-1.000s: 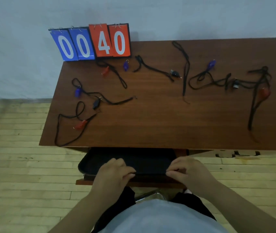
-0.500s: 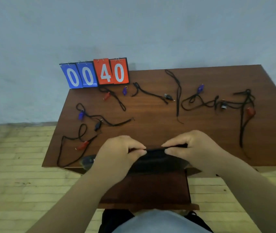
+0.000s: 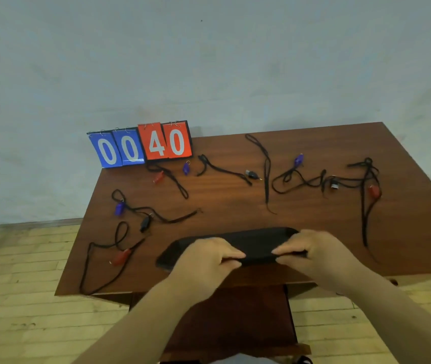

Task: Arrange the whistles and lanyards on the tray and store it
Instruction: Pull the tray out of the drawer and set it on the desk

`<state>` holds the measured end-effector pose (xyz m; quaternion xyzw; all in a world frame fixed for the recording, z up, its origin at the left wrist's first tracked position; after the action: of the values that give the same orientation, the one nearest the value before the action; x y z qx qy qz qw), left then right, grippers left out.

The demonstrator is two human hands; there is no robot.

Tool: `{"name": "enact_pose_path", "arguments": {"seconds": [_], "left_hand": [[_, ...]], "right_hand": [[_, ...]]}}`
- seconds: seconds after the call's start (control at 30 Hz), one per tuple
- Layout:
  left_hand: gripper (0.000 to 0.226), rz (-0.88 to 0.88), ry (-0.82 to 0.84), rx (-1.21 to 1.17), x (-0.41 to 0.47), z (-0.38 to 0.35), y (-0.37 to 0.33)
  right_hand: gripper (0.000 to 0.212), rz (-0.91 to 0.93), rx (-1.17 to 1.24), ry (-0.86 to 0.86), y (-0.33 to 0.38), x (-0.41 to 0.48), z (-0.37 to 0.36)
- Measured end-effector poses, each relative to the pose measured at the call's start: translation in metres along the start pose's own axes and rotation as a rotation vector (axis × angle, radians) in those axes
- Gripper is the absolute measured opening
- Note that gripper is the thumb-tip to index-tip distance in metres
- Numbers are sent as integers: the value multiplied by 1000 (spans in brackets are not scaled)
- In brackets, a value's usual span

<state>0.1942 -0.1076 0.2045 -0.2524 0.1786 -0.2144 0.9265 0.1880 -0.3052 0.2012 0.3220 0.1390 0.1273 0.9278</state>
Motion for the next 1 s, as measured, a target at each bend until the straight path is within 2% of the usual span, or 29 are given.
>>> {"name": "enact_pose_path", "arguments": {"seconds": [0.17,0.43,1.0], "left_hand": [[32,-17,135,39,11,-62,7],[28,23,108,46,26,-101,37],[28,128,139,76,61,-148,85]], "right_hand": [[19,-90,2,120,-51,-12,-43],[23,-184,-27,157,-90,2,-86],[24,-196,-135,201,-121,41,-129]]}}
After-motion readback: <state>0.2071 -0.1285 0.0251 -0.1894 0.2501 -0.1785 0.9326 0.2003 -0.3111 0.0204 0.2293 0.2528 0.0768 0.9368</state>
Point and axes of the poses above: each hand's wrist, its own x-axis towards the middle knuckle, its own z-axis out of the back of the hand, y = z × x, the point moved 9 cm from there along x, towards the middle knuckle, and after that the axes turned 1 degree about x, right-handed, at the moved point
